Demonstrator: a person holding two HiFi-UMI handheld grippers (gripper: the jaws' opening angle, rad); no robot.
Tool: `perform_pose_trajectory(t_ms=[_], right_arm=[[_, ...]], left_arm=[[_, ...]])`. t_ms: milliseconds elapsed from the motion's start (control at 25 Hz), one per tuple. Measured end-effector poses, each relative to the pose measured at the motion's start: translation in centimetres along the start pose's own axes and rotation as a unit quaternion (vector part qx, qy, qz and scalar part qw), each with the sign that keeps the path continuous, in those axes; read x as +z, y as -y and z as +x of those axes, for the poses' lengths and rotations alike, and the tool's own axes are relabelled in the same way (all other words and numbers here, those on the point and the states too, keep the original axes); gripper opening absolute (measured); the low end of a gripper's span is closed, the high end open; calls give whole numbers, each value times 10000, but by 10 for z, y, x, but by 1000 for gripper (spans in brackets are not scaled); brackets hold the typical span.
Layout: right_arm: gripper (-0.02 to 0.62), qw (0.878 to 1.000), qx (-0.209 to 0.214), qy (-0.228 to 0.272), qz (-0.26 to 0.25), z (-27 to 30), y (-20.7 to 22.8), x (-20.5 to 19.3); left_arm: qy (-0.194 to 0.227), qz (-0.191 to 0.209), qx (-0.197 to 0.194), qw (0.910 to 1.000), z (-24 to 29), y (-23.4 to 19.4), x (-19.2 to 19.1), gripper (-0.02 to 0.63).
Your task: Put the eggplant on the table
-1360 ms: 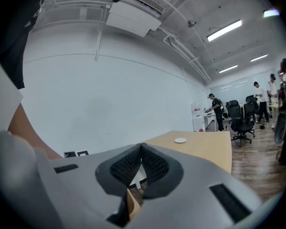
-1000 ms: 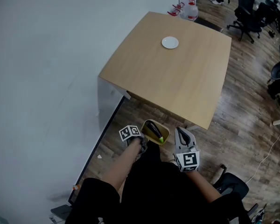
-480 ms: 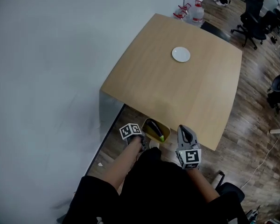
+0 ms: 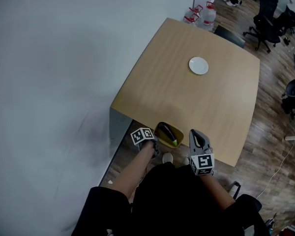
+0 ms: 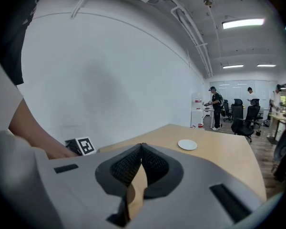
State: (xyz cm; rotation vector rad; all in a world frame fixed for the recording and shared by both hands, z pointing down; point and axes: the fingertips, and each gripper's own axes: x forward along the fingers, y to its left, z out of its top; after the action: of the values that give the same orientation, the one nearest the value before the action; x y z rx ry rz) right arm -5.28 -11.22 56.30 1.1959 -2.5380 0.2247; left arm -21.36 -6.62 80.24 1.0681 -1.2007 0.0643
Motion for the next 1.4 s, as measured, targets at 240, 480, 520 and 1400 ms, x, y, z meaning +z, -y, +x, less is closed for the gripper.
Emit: perform_pose_trajectory(t_ms=[240, 480, 520, 1400], right_arm=[[60, 10000, 1, -16, 73, 14, -7, 1], [60, 9996, -137, -53, 256, 22, 10, -2], [60, 9995, -137, -54, 271, 25, 13, -1], [60, 9990, 292, -48, 336, 92, 86, 16]], left_arm=[[30, -99, -21, 9999, 11, 4, 29, 32], [85, -124, 71, 9999, 24, 14, 50, 32], [80, -110, 102, 9999, 26, 16, 53, 32], [-120, -494, 901, 9946, 92, 32, 74, 32]])
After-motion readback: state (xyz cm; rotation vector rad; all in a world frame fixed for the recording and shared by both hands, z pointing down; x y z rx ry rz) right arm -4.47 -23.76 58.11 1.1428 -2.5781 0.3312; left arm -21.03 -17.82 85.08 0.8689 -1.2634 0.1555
